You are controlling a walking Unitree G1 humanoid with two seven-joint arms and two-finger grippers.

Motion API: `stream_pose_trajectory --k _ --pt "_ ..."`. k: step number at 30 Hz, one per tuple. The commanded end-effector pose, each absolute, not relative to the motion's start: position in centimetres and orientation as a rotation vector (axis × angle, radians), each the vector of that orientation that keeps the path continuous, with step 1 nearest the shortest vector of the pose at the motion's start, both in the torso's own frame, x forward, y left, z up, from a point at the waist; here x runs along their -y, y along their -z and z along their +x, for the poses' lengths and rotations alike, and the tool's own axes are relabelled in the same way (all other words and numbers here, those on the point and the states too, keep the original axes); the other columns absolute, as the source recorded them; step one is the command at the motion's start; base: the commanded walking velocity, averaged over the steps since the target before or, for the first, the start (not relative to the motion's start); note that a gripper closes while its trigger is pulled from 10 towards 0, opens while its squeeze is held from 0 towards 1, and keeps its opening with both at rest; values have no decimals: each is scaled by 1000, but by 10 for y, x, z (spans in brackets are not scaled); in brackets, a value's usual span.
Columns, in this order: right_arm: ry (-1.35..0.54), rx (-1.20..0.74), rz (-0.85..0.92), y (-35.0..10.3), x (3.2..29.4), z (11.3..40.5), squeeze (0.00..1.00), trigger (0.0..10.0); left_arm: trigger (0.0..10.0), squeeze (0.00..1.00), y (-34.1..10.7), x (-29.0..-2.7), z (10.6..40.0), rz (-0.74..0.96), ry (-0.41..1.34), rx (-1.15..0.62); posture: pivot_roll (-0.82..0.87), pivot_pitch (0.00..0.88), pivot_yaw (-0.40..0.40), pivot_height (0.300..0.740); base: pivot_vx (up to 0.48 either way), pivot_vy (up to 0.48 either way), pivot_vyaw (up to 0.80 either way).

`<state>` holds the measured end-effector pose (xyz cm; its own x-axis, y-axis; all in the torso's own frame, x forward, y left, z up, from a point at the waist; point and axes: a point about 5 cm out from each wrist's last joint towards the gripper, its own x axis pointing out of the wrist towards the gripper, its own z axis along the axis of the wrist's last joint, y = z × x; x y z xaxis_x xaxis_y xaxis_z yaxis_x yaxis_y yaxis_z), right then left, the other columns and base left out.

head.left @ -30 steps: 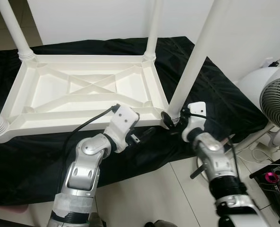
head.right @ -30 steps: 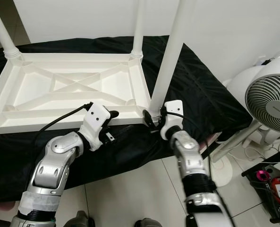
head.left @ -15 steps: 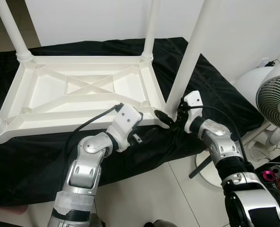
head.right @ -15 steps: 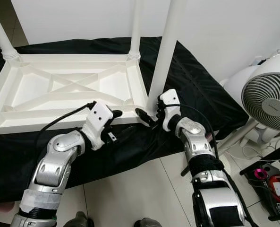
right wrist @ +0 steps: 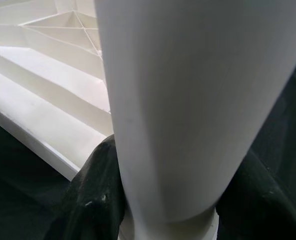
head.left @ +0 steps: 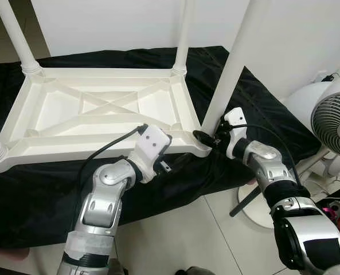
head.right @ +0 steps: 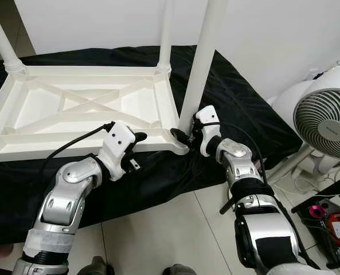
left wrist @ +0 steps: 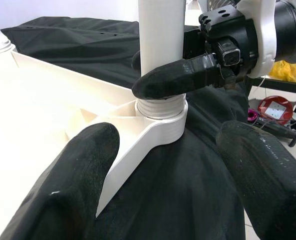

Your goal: Building children table

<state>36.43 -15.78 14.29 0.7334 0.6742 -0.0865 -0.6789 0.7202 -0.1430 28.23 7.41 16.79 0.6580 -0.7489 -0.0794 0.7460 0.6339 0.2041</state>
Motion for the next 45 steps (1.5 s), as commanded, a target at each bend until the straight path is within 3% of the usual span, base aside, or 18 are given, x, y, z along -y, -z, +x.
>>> stream_pose_trajectory --k 1,16,27,33,43,44,45 --pt "-764 -74 -169 -130 157 359 0 10000 10000 0 -170 -75 290 232 699 37 -22 0 -52 740 0 0 0" --pt "-481 -40 -165 -134 142 365 0 10000 10000 0 -173 -74 293 229 704 39 -40 15 -43 740 0 0 0" --pt "-112 -51 50 -129 101 345 0 10000 10000 0 -174 -74 291 225 699 37 -31 30 -40 740 0 0 0" --pt "-137 6 157 -138 65 327 0 10000 10000 0 -173 -75 289 220 699 31 -30 47 -36 740 0 0 0" --pt "-89 -28 144 -140 75 325 0 10000 10000 0 -171 -74 287 214 702 19 -36 60 -40 740 0 0 0" --pt "-80 -29 142 -141 74 323 1000 10000 10000 0 -171 -74 286 213 701 18 -37 62 -42 740 0 0 0" --pt "-80 -29 142 -141 74 323 1000 10000 10000 0 -171 -74 286 213 701 18 -37 62 -42 740 0 0 0"
